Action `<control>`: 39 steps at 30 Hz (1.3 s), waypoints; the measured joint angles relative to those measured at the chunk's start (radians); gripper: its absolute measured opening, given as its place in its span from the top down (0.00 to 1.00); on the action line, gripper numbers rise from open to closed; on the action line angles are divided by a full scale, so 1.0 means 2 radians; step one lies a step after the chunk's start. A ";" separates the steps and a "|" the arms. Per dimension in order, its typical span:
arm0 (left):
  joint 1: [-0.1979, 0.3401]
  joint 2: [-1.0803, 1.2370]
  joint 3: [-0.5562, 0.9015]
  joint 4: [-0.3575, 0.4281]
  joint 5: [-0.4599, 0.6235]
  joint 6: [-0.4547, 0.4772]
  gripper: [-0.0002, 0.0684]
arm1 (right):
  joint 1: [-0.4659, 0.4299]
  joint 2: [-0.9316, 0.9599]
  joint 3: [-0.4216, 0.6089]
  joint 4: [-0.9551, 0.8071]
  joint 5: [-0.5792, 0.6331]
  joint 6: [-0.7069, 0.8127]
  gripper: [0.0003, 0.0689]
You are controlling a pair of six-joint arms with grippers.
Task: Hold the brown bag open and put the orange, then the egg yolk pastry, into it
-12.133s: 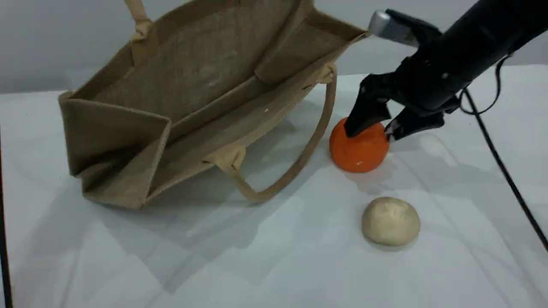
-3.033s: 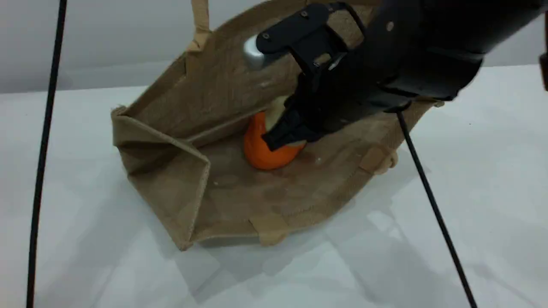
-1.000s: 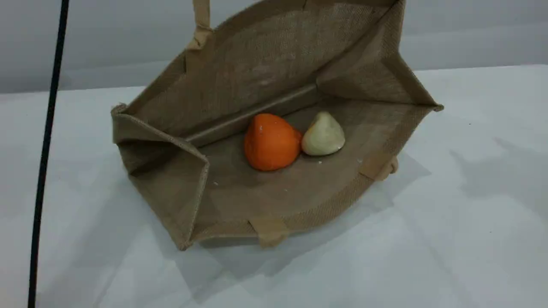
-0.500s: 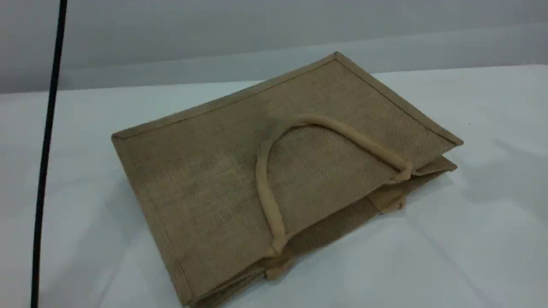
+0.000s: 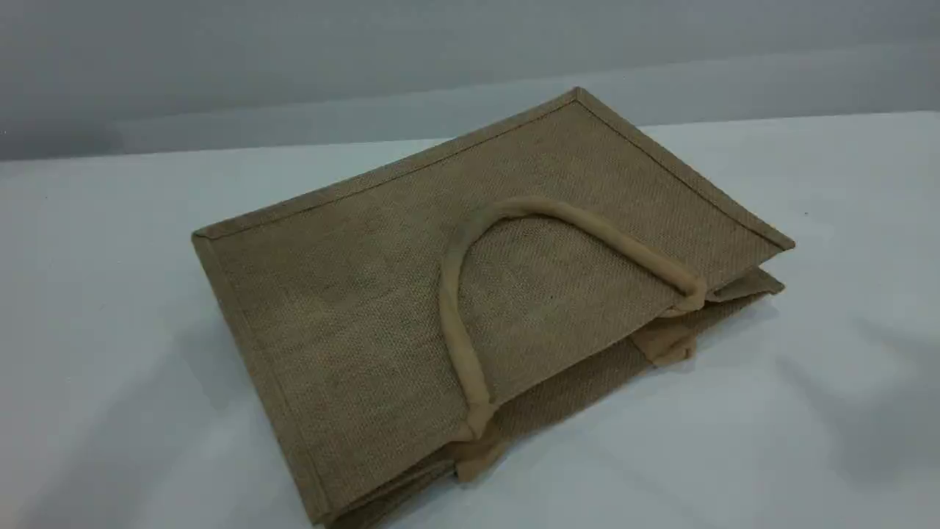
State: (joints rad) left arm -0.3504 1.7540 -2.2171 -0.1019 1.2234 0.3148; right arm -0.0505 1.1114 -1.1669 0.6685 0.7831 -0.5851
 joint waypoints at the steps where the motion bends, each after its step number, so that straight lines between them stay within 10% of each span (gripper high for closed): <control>1: 0.000 -0.012 0.000 0.004 0.000 -0.012 0.20 | 0.000 -0.014 0.000 -0.001 0.014 0.007 0.17; 39: 0.000 -0.686 0.619 0.011 -0.001 -0.070 0.20 | 0.000 -0.451 0.032 -0.137 0.219 0.157 0.17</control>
State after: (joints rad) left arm -0.3504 0.3828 -0.9799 -0.0789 1.2221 0.1741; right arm -0.0496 0.2091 -1.1025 0.3935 1.2202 -0.2702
